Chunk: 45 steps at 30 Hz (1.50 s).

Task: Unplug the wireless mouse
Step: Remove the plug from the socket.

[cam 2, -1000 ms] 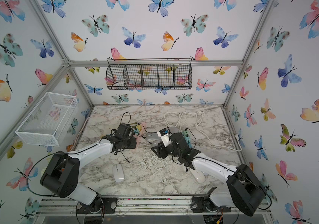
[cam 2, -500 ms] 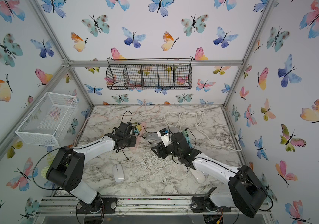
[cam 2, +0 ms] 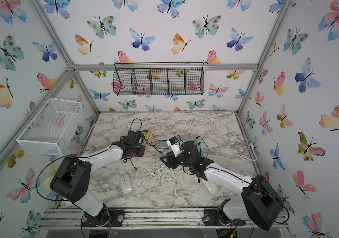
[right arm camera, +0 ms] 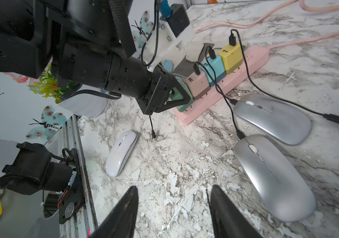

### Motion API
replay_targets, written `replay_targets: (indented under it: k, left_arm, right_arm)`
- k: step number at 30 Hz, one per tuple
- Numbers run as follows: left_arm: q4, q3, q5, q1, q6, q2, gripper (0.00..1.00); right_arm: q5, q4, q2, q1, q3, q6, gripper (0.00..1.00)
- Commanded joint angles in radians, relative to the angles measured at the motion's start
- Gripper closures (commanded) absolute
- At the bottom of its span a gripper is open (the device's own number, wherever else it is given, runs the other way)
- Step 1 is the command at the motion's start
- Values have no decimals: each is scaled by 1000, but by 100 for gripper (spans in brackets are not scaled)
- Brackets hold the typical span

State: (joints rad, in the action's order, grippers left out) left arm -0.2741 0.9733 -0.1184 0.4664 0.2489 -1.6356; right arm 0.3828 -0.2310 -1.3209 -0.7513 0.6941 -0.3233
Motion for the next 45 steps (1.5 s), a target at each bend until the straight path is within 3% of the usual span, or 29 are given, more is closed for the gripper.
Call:
replay_targets:
  k: [1, 6, 9, 15, 24, 45]
  left_arm:
    - [-33, 10, -9, -2, 15, -1, 83]
    - [44, -48, 160, -4, 88, 54, 94]
    - [104, -96, 253, -4, 149, 82, 98]
    - [182, -138, 384, -4, 211, 100, 100]
    - [214, -185, 404, -21, 227, 122, 100]
    - [258, -258, 409, -35, 231, 125, 100]
  right_arm:
    - [-3, -75, -8, 6, -36, -72, 42]
    - [-27, -326, -46, -30, -117, -305, 39]
    - [-96, -347, -116, -69, -93, -402, 40]
    - [-106, -398, -293, -92, -14, -569, 42]
    - [-145, -280, -491, -94, 163, -635, 49]
    - [-92, -347, -710, -93, 270, -739, 56]
